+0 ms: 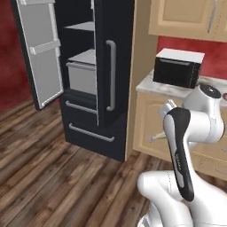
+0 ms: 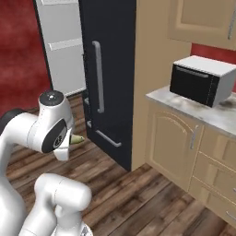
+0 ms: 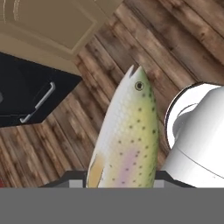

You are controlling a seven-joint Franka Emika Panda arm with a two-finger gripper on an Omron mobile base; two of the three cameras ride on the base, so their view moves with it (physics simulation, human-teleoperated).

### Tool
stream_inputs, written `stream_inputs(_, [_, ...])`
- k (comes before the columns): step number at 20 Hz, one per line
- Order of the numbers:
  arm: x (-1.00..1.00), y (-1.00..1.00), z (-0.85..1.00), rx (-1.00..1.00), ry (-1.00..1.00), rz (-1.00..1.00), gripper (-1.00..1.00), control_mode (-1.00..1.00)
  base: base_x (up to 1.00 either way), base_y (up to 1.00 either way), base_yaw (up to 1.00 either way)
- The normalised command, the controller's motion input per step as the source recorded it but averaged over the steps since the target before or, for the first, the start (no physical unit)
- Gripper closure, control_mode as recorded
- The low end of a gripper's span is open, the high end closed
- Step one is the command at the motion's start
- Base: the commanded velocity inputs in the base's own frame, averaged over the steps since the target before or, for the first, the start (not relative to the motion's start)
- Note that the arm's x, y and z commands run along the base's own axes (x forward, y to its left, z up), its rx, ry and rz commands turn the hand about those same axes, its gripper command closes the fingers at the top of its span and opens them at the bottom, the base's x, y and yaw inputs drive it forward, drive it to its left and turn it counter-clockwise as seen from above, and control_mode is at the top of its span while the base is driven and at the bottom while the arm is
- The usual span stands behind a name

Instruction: Place the fish on the counter behind the older fish on the same shelf of the fridge to maintain FIFO order. Close the fridge door when finished.

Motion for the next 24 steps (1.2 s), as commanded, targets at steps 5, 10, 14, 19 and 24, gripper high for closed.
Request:
stream_inputs(5, [0.0,0.0,0.0,0.0,0.0,0.0,1.0,1.0,0.88,1.0,0.03])
stream_inputs(10, [0.0,0.0,0.0,0.0,0.0,0.0,1.0,1.0,0.73,0.76,0.33])
stream_inputs(14, [0.0,0.0,0.0,0.0,0.0,0.0,1.0,1.0,0.38,0.77,0.39])
stream_inputs(19, [0.0,0.0,0.0,0.0,0.0,0.0,1.0,1.0,0.79,0.47,-0.04])
stream_inputs(24, [0.0,0.0,0.0,0.0,0.0,0.0,1.0,1.0,0.86,0.58,-0.29])
